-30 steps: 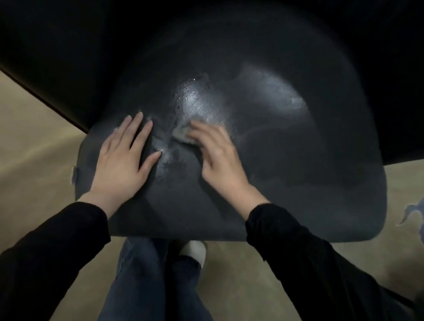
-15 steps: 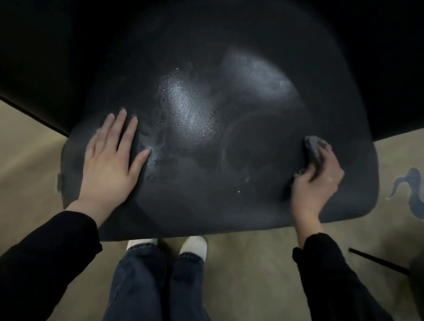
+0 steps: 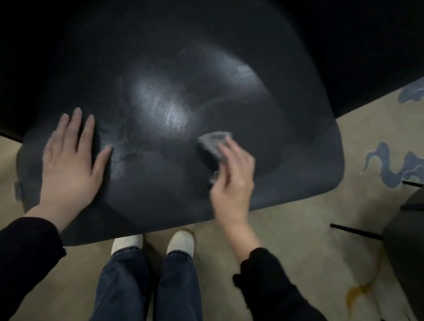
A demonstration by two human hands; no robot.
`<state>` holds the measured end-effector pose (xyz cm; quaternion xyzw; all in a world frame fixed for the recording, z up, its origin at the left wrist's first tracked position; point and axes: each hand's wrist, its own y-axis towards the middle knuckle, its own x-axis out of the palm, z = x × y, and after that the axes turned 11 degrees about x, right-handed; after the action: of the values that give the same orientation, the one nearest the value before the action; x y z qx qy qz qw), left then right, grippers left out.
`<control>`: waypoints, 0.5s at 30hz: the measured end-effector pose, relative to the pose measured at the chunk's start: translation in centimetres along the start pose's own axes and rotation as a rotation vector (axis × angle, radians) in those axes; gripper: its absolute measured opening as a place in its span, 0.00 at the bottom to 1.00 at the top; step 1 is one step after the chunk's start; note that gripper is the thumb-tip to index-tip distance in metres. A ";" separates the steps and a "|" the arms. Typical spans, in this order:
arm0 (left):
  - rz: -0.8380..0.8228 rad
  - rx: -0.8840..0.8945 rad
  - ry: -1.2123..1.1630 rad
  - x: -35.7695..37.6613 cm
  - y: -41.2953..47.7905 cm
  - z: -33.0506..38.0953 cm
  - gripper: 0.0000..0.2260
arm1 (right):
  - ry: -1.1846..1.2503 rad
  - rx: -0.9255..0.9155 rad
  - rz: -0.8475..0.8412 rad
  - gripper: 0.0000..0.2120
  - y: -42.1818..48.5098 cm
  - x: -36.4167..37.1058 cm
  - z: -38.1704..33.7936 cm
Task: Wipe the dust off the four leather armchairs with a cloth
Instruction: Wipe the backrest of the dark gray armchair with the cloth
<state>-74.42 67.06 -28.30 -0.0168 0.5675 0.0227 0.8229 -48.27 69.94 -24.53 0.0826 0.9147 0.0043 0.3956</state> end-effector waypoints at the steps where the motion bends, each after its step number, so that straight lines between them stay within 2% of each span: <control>1: 0.009 -0.004 -0.003 0.1 0.0 0.1 0.29 | -0.034 0.032 0.069 0.20 1.4 -1.6 1.6; 4: 0.036 0.015 -0.011 0.4 0.0 0.4 0.27 | -0.158 0.225 0.248 0.19 5.5 -6.3 7.5; 6: 0.049 0.063 -0.011 0.5 0.1 0.5 0.26 | -0.190 0.372 0.295 0.18 6.7 -7.7 10.6; 8: 0.050 0.100 -0.014 0.6 0.2 0.6 0.26 | -0.196 0.432 0.314 0.18 6.3 -7.1 11.5; 11: 0.056 0.120 -0.001 0.6 0.3 0.8 0.26 | -0.157 0.371 0.332 0.20 3.3 -4.0 9.2; 15: 0.034 0.116 0.009 0.4 0.3 0.9 0.26 | -0.069 0.204 0.182 0.21 -2.8 0.2 4.1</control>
<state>-73.46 67.39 -28.40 0.0406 0.5716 0.0036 0.8195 -45.89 66.94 -27.70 0.2051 0.8850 -0.0555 0.4144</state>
